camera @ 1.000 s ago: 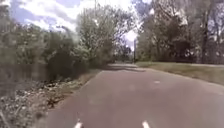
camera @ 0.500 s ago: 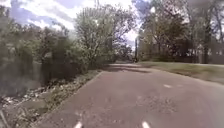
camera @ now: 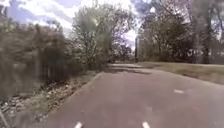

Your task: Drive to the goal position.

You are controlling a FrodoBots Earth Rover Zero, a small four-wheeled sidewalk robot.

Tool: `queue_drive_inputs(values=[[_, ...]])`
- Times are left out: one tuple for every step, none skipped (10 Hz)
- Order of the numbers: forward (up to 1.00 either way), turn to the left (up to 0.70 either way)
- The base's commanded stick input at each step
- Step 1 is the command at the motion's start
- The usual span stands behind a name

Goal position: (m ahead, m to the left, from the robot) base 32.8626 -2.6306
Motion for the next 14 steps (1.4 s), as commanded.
queue_drive_inputs(values=[[1.0, -0.27], [1.0, -0.27], [1.0, -0.27], [1.0, -0.27], [1.0, -0.27], [1.0, -0.27], [1.0, -0.19], [1.0, 0.0], [1.0, 0.0], [1.0, 0.0], [1.0, 0.0], [1.0, 0.0], [1.0, 0.0], [1.0, 0.0]])
